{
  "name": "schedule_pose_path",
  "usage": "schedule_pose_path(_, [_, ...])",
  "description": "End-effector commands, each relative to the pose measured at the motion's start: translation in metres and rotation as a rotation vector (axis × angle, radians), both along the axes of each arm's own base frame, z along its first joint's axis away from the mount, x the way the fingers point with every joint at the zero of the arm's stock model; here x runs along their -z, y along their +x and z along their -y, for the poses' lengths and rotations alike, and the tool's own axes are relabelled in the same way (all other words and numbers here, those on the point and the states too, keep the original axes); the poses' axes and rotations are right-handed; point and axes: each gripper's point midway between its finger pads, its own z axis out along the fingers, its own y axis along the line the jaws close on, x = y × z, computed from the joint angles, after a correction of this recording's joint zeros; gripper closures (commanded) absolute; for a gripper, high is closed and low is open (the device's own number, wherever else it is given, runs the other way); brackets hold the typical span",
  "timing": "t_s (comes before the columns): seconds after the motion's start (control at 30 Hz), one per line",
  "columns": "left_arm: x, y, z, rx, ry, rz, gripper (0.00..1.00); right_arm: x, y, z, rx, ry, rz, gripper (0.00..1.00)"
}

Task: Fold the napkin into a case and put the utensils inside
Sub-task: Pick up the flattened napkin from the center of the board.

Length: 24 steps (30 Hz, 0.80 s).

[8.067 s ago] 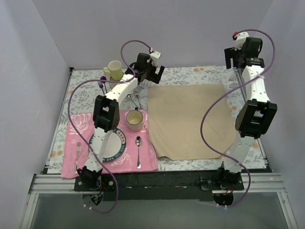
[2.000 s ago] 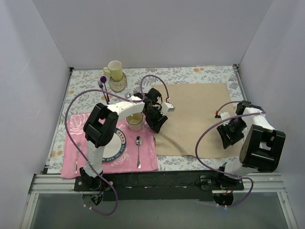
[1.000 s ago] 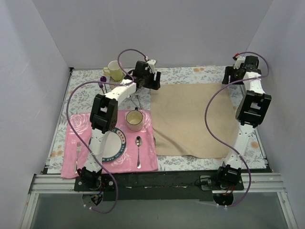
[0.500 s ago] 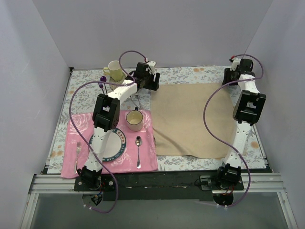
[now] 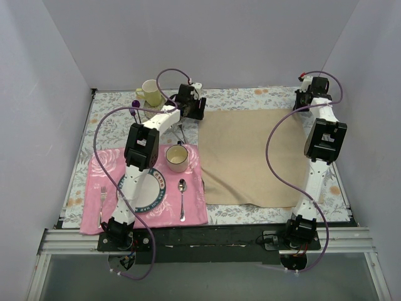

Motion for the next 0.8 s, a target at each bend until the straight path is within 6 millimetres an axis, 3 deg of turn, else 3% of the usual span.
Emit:
schedule_pose_path(0.0, [-0.013, 0.013, -0.008, -0.019, 0.034, 0.041, 0.42, -0.003, 0.003, 0.004, 0.000, -0.012, 0.017, 0.99])
schedule_pose_path(0.23, [0.000, 0.019, 0.001, 0.017, 0.049, 0.043, 0.55, -0.005, 0.001, 0.002, -0.007, -0.007, 0.018, 0.99])
schedule_pose_path(0.4, [0.017, 0.001, 0.019, 0.121, 0.131, 0.047, 0.56, -0.003, -0.001, 0.001, -0.014, -0.011, 0.013, 0.99])
schedule_pose_path(0.57, [0.030, -0.002, 0.016, 0.121, 0.181, 0.036, 0.57, -0.002, -0.001, 0.002, -0.015, -0.011, 0.013, 0.99])
schedule_pose_path(0.77, [0.038, -0.002, 0.016, 0.144, 0.190, 0.031, 0.70, -0.009, 0.005, 0.007, -0.011, -0.041, 0.041, 0.99])
